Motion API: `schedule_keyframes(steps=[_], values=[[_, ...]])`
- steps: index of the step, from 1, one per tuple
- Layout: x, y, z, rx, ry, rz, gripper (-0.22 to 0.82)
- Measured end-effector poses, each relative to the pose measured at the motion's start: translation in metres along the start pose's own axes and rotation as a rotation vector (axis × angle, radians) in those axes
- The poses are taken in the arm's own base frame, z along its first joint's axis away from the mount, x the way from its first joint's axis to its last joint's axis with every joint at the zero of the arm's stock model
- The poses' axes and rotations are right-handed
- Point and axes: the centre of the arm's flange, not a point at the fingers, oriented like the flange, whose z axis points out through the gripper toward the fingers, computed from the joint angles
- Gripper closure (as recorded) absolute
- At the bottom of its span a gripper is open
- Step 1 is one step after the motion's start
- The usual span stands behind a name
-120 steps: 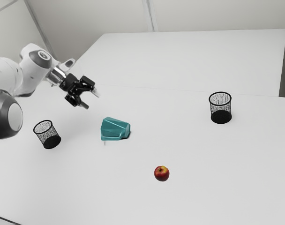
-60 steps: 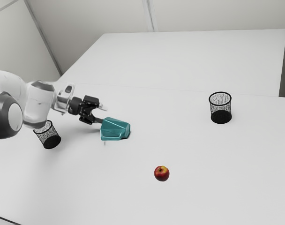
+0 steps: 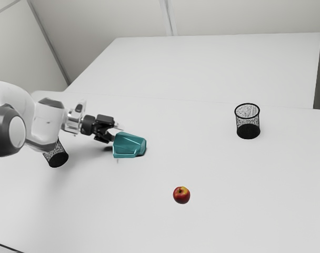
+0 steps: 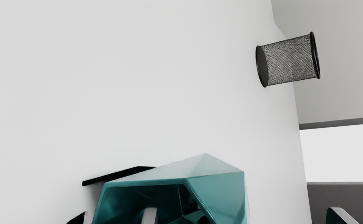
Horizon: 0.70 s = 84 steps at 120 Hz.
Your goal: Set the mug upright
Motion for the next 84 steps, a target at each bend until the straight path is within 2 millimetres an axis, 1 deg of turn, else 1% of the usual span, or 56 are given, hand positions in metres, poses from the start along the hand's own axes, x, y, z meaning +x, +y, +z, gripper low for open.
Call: schedule_keyframes(steps=[17,22,27,41,50,62,75,84], values=[[0.000,-0.001,0.011,-0.010,0.003,0.024,0.02],[0.001,0.000,0.012,-0.012,0.005,0.033,0.04],[0.001,0.001,0.014,-0.014,0.006,0.041,0.12],[0.001,0.003,0.016,-0.018,0.007,0.050,0.42],[0.001,0.003,0.017,-0.020,0.006,0.051,0.55],[0.000,0.004,0.017,-0.022,0.006,0.052,0.66],[0.000,0.004,0.017,-0.021,0.005,0.055,0.72],[0.002,0.008,0.015,-0.021,0.007,0.063,0.74]])
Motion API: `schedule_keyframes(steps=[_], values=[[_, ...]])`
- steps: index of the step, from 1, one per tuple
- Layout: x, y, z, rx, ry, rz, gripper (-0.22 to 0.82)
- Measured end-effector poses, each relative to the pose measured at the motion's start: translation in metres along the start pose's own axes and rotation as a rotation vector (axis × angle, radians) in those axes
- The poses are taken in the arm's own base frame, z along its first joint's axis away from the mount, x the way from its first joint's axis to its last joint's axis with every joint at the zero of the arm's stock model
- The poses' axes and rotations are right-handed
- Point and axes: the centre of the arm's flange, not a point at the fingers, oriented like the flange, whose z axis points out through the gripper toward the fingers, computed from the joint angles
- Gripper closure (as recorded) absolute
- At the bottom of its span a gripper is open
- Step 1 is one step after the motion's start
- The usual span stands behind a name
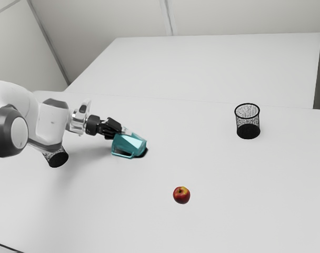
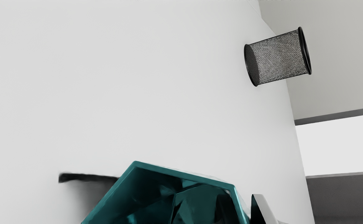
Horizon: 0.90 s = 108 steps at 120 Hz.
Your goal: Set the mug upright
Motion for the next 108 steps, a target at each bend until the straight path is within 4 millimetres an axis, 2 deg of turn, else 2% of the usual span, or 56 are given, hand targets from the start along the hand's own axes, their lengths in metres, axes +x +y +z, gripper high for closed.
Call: schedule_keyframes(steps=[8,18,28,37,42,48,52,68,80,108], values=[[0.012,0.025,-0.004,0.000,0.003,0.047,0.73],[0.050,0.076,-0.017,0.049,-0.034,0.176,0.75],[0.078,0.119,-0.023,0.145,-0.123,0.296,0.76],[0.095,0.151,-0.018,0.289,-0.250,0.401,0.77],[0.100,0.162,-0.011,0.379,-0.331,0.449,0.78],[0.102,0.164,-0.006,0.485,-0.416,0.479,0.78],[0.102,0.158,-0.001,0.554,-0.470,0.488,0.78],[0.101,0.125,0.006,0.768,-0.575,0.463,0.78],[0.101,0.110,0.007,0.866,-0.574,0.437,0.78],[0.100,0.097,0.012,0.964,-0.498,0.363,0.78]])
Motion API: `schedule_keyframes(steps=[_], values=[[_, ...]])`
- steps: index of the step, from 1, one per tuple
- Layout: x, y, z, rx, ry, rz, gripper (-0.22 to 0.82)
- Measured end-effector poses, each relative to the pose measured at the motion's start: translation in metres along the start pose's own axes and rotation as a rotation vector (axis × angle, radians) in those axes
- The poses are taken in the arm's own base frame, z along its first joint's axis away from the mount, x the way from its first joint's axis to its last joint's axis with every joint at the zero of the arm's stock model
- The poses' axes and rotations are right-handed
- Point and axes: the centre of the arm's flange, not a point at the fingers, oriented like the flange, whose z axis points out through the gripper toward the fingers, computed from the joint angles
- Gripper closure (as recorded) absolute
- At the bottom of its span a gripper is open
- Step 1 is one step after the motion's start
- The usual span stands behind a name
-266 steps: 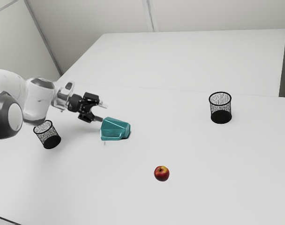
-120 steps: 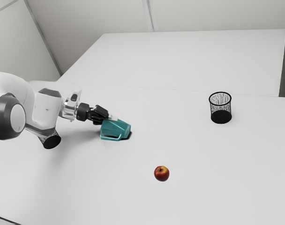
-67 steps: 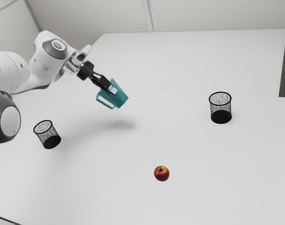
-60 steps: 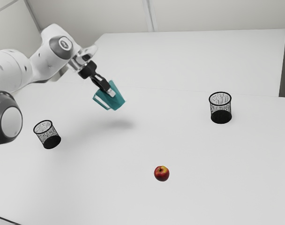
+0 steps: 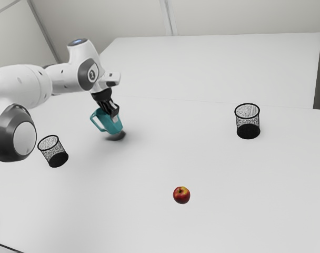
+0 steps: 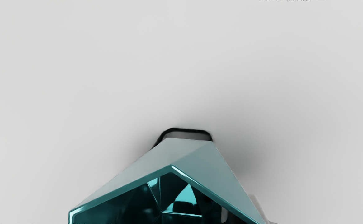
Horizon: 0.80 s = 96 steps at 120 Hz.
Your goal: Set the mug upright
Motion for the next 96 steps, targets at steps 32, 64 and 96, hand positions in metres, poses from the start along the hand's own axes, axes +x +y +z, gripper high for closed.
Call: schedule_keyframes(steps=[32,64,96], values=[[0.000,-0.001,0.012,0.016,0.017,-0.103,0.44],[0.003,0.001,-0.007,0.024,0.048,-0.164,0.14],[-0.012,0.033,-0.247,0.052,0.175,-0.173,0.05]])
